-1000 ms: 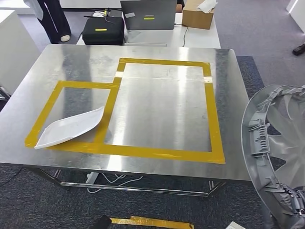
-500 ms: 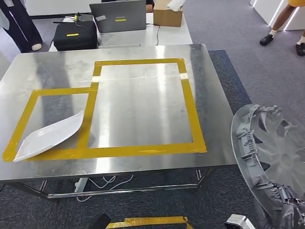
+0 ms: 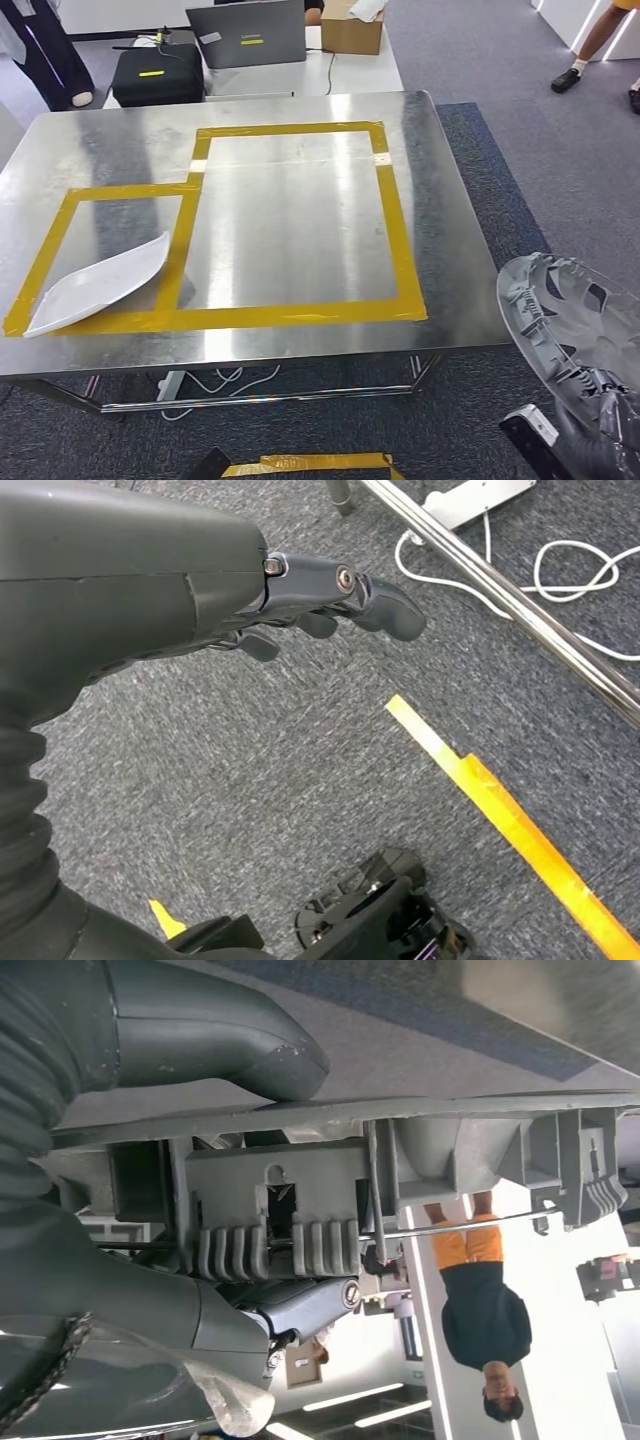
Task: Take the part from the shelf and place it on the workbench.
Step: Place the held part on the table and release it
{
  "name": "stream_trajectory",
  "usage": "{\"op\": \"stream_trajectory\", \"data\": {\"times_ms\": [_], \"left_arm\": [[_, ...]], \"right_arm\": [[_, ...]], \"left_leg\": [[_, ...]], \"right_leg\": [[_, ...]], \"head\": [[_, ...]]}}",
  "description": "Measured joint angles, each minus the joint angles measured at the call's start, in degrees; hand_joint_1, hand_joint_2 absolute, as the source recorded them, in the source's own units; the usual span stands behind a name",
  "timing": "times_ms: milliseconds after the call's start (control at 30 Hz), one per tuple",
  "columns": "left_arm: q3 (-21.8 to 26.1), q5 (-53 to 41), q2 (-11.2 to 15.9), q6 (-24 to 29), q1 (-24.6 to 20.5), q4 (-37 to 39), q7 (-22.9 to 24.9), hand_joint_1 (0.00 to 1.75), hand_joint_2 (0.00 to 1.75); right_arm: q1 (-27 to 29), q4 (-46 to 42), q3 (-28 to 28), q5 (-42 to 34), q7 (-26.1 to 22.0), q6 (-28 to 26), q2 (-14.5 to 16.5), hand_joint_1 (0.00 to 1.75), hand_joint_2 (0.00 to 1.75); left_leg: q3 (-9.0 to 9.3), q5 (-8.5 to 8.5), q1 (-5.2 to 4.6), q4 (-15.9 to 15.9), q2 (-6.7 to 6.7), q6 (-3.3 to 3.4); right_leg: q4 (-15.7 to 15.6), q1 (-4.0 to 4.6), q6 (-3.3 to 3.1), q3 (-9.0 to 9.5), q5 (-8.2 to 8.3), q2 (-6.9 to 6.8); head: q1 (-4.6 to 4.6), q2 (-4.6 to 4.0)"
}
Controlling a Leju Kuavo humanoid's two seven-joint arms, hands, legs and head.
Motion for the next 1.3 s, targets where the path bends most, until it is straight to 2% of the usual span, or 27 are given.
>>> {"op": "stream_trajectory", "data": {"times_ms": [100,433,600,767,933,1067,1300], "left_arm": [[0.0,0.0,0.0,0.0,0.0,0.0,0.0,0.0,1.75],[0.0,0.0,0.0,0.0,0.0,0.0,0.0,0.0,1.75],[0.0,-0.2,0.1,-0.3,0.0,0.0,0.0,0.0,1.75],[-0.4,-1.0,0.1,-0.9,-0.5,0.0,0.0,0.0,1.75],[-0.7,-1.2,0.1,-1.1,-0.7,0.0,0.0,0.0,1.75],[-1.5,-1.4,0.2,-1.2,-1.0,0.0,0.1,0.0,1.75],[-2.4,-1.7,0.3,-1.9,-1.6,0.0,0.4,0.0,1.75]], "right_arm": [[-0.9,1.2,-1.3,0.5,-0.9,0.4,0.4,1.75,1.75],[-1.8,2.1,-2.4,1.5,-1.4,0.5,1.1,1.75,1.75],[-2.2,2.1,-2.4,4.3,-1.2,1.7,1.2,1.75,1.75],[-6.1,4.5,-1.5,5.6,-0.2,5.5,-0.8,1.75,1.75],[-8.1,6.2,-0.8,5.7,0.1,6.5,-2.1,1.75,1.75],[-18.3,15.4,5.0,6.2,-0.4,9.6,-8.1,1.75,1.75],[-32.5,25.0,15.2,8.0,-1.7,12.7,-10.9,1.75,1.75]], "left_leg": [[0.0,-0.01,-0.03,0.0,0.0,-0.18],[-0.03,-0.05,-0.21,0.1,0.0,-0.18],[-0.12,-0.06,-0.2,0.2,0.0,-0.17],[-0.16,-0.05,-0.2,0.2,0.01,-0.18],[-0.17,-0.04,-0.2,0.2,0.01,-0.18],[-0.21,0.02,-0.21,0.2,0.01,-0.19],[-0.17,0.13,-0.19,0.2,0.01,-0.15]], "right_leg": [[0.0,-0.02,-0.03,-0.02,0.03,-0.01],[0.0,-0.18,-0.01,0.0,0.06,-0.03],[0.0,-0.18,-0.01,0.02,0.06,-0.02],[0.0,-0.18,0.0,0.01,0.14,0.0],[0.0,-0.18,0.02,0.02,0.17,0.0],[0.0,-0.18,0.01,-0.03,0.31,0.01],[0.0,-0.17,-0.01,-0.12,0.37,0.01]], "head": [[0.01,0.0],[0.01,0.0],[-0.01,0.0],[0.01,0.0],[0.01,0.0],[0.01,0.0],[0.0,0.0]]}}
